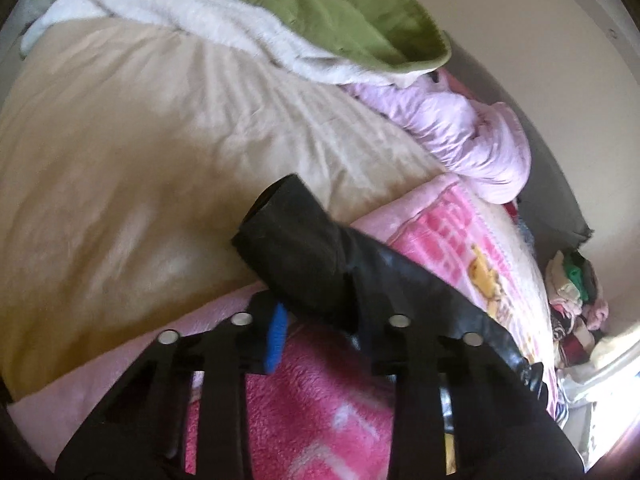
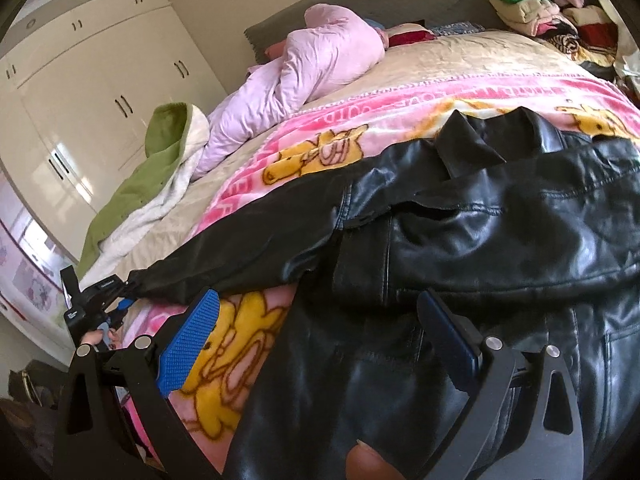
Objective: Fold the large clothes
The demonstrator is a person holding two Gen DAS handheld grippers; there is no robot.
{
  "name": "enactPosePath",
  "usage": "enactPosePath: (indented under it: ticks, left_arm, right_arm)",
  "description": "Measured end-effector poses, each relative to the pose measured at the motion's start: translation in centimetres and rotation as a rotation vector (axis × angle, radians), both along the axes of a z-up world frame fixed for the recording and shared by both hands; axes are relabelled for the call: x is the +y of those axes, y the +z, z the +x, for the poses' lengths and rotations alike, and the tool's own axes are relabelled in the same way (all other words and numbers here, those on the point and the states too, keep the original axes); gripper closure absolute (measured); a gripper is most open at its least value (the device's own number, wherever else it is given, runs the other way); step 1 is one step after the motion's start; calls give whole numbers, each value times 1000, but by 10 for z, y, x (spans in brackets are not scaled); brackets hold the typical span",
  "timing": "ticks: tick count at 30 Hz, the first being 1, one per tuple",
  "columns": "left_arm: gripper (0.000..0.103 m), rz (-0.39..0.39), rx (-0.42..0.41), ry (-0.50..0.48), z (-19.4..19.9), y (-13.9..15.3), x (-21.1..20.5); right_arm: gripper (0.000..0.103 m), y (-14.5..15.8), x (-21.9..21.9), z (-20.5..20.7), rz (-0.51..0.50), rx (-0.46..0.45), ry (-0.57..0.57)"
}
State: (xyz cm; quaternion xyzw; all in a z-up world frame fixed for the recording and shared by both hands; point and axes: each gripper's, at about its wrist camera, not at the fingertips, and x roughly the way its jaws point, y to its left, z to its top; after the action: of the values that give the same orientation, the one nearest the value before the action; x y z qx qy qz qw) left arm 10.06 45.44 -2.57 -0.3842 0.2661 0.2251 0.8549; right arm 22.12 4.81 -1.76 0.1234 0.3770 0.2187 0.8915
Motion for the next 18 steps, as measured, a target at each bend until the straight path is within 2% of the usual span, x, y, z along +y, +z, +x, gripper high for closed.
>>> enactPosePath:
  ticks: [4,9,15,18]
  left_arm:
    - [95,34,-97,-35,-10,24,-4]
    - [96,89,-187,-63,-18,52,-20]
    - [97,161,-245,-84,-22,81,-44]
    - [98,164,-268,-96,-20,89,-54]
  right_arm:
    - [4,-9,-12,-12,42,4,-41]
    - [4,-9,-18,-20,24,3,-46]
    - [4,-1,-34,-30,37,-25,-55]
    - [4,2,-42,-33,48,-30,-64]
